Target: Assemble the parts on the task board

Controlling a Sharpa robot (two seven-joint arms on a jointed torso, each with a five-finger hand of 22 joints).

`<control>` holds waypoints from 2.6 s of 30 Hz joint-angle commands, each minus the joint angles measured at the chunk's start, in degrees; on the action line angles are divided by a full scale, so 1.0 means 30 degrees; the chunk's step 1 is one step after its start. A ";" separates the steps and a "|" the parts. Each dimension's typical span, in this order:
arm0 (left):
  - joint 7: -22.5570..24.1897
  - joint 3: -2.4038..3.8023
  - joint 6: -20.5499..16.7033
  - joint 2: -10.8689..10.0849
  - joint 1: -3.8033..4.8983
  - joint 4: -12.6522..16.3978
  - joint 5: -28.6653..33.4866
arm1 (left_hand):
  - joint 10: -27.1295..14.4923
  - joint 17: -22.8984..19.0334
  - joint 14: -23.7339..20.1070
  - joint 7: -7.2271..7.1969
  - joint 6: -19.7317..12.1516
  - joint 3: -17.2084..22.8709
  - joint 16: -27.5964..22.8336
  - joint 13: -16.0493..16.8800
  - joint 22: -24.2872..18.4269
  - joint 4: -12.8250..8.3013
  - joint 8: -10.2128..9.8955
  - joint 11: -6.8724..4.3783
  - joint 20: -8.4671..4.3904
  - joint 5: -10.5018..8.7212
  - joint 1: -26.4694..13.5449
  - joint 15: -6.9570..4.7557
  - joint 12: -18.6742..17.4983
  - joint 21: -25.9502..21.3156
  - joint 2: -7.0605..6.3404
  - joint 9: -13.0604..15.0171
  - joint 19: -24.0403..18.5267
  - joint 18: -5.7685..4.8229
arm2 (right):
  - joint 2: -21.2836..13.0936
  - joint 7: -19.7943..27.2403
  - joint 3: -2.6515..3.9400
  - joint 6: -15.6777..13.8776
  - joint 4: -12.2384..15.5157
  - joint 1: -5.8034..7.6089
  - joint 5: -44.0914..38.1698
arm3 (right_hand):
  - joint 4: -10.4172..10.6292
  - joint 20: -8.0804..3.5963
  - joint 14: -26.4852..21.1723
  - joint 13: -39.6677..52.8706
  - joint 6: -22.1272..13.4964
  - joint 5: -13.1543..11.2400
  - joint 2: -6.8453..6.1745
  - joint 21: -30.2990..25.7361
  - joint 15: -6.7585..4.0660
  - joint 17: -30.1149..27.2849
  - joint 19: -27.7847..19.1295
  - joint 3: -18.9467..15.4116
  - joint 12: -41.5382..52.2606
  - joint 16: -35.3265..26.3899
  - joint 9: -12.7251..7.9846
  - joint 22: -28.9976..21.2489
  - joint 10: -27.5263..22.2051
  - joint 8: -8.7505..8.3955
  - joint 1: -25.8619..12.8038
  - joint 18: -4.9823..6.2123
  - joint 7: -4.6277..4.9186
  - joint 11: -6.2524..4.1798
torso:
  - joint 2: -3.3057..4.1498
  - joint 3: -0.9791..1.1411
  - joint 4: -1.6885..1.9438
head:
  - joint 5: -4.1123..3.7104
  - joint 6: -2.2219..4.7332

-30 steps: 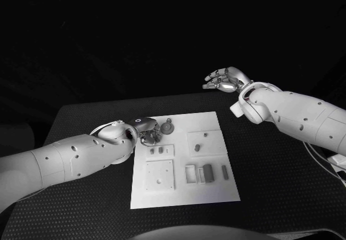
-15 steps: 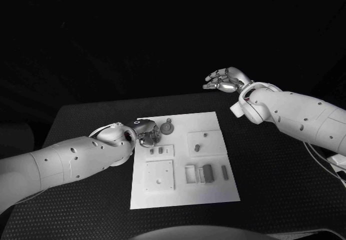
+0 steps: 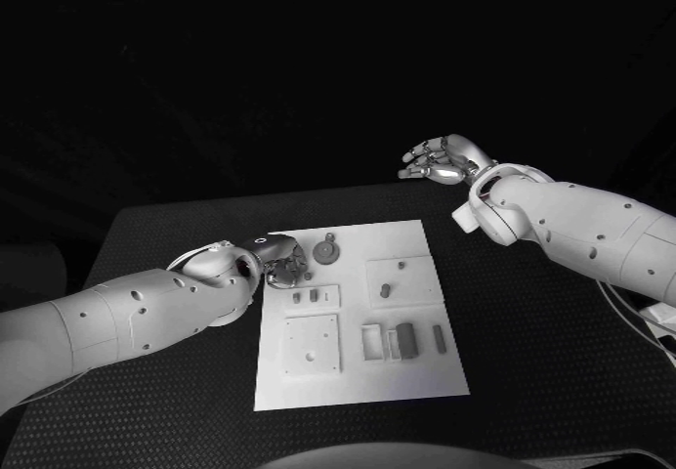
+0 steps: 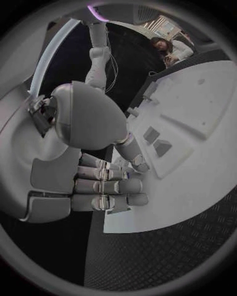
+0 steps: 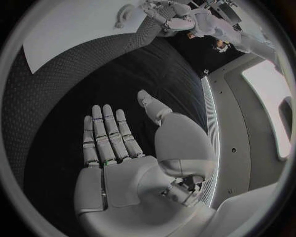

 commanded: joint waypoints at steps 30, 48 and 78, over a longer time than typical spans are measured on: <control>0.6116 0.1032 0.0218 -0.2712 0.1037 0.0794 2.2159 | -0.1280 -0.2136 -0.3786 0.0016 -0.0185 -0.2262 -0.5416 0.0181 -0.1651 0.0093 0.0695 0.0686 0.1763 -0.0055 -0.3154 0.1774 0.0008 -0.2045 0.0464 0.0204 -0.5227 -0.0382 | -0.2232 -0.3568 -0.0840 0.3462 0.4499 -0.1246 -1.7745 | -0.0571 -0.0453 0.6691 0.0846 0.3191 -0.0061 -0.0333 0.0921 -0.3206 0.3454 0.8200 0.0190 0.1144 0.3142 0.0523 -0.1082 0.4545 0.1416 0.1671 0.2345 -0.0417 -0.1840 | -0.0017 -0.0009 -0.0032 | -0.0346 0.0655; 0.6330 0.1057 -0.0080 -0.2644 0.1042 0.0997 2.2662 | -0.1505 -0.2306 -0.3321 0.0117 -0.0382 -0.2718 -0.6703 0.0133 -0.2608 -0.0009 0.0824 0.0764 0.1943 -0.0053 -0.3291 0.1944 0.0025 -0.1968 0.0608 0.0191 -0.5440 -0.0343 | -0.1527 -0.4253 -0.1439 0.3583 0.4669 -0.1700 -1.9729 | -0.0564 -0.0560 0.7001 0.0682 0.3202 -0.0060 -0.0557 0.0735 -0.3310 0.3915 0.8633 0.0223 0.0458 0.2884 0.0421 -0.1171 0.4596 0.1208 0.1705 0.2345 -0.0392 -0.1722 | 0.0014 -0.0041 0.0019 | -0.0182 0.0486; 0.5975 0.1061 -0.0197 -0.2613 0.1106 0.1100 2.2832 | -0.1813 -0.2178 -0.3172 0.0173 -0.0539 -0.2840 -0.6999 0.0073 -0.2880 0.0010 0.0821 0.0880 0.1956 -0.0049 -0.3345 0.1950 -0.0001 -0.1947 0.0650 0.0143 -0.5407 -0.0323 | -0.0546 -0.4390 -0.2051 0.4932 0.3926 -0.2039 -2.1082 | -0.0538 -0.0797 0.7954 0.0877 0.5026 -0.0060 0.0838 0.0640 -0.3618 0.5236 0.9589 0.3275 -0.0213 0.2386 0.0457 -0.0794 0.6133 0.1487 0.2013 0.2345 -0.1025 -0.2154 | 0.0003 -0.0037 -0.0003 | 0.0044 0.0155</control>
